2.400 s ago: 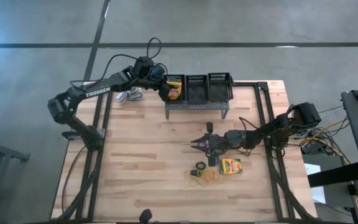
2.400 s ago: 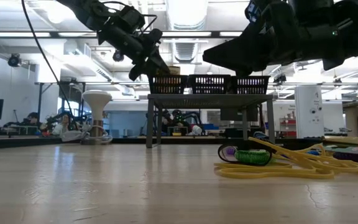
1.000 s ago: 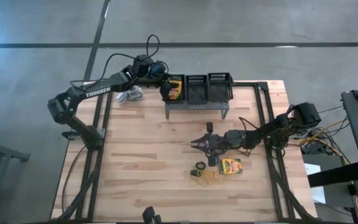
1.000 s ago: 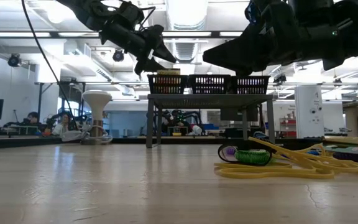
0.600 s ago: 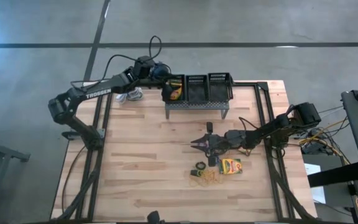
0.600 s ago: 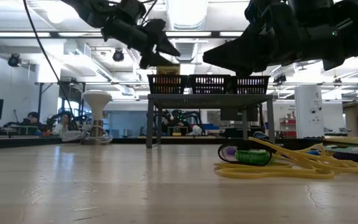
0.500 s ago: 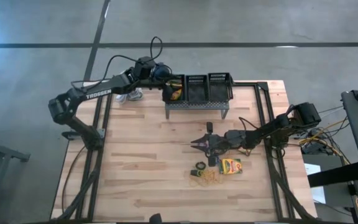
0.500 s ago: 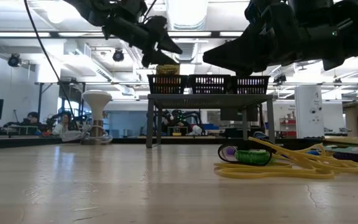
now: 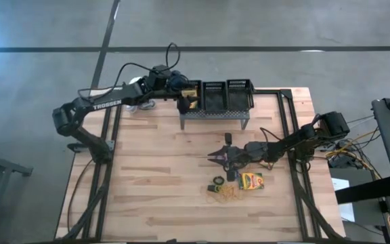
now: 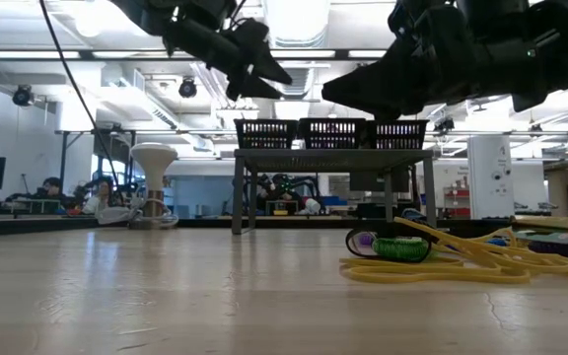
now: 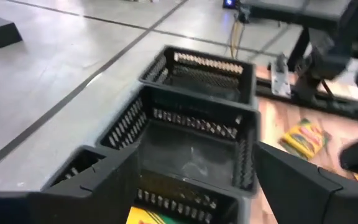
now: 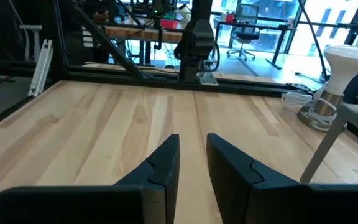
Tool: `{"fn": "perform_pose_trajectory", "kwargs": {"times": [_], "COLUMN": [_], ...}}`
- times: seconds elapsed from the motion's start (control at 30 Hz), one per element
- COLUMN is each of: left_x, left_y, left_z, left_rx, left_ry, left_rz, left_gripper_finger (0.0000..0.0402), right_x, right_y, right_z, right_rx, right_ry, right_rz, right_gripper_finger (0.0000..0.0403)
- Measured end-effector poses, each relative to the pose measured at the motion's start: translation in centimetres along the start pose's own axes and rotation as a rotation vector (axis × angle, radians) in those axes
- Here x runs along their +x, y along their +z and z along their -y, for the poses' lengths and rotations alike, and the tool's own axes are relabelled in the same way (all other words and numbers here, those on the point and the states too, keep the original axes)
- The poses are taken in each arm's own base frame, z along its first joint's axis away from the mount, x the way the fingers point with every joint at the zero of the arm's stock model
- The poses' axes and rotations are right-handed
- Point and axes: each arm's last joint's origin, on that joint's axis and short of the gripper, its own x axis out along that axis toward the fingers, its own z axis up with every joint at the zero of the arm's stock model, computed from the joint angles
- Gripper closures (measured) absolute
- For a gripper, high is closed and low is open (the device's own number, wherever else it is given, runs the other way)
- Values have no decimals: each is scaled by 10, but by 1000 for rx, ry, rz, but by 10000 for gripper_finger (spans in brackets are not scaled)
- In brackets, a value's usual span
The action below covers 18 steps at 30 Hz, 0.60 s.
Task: Pick & Place Office Desk Supplies
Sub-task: Put the violet spring keychain into the middle black bin on the shelf
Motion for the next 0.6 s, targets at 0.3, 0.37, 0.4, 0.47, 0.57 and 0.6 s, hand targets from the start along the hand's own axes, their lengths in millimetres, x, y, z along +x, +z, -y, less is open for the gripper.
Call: {"fn": "perform_pose_trajectory", "kwargs": {"times": [0.3,0.37,0.4,0.47,0.57,0.6], "left_x": [-5,-5,-6,-10,-24,-30], "left_y": [-29,-47,-56,-73,-101,-110], "left_z": [81,110,126,159,206,219], "left_rx": [103,155,186,239,299,316], "left_ry": [6,46,66,78,61,52], "left_rz": [-245,-285,-293,-264,-178,-140], "left_gripper_finger": [135,145,149,156,162,163], "right_x": [0,-1,-1,-3,-8,-10], "right_y": [-4,-4,-3,0,6,8], "right_z": [0,-2,-4,-8,-13,-15], "right_rx": [-6,-10,-16,-36,-52,-54], "right_ry": [0,6,12,28,51,57], "right_rz": [-40,-42,-41,-33,-24,-29], "right_gripper_finger": [337,337,338,340,342,342]}}
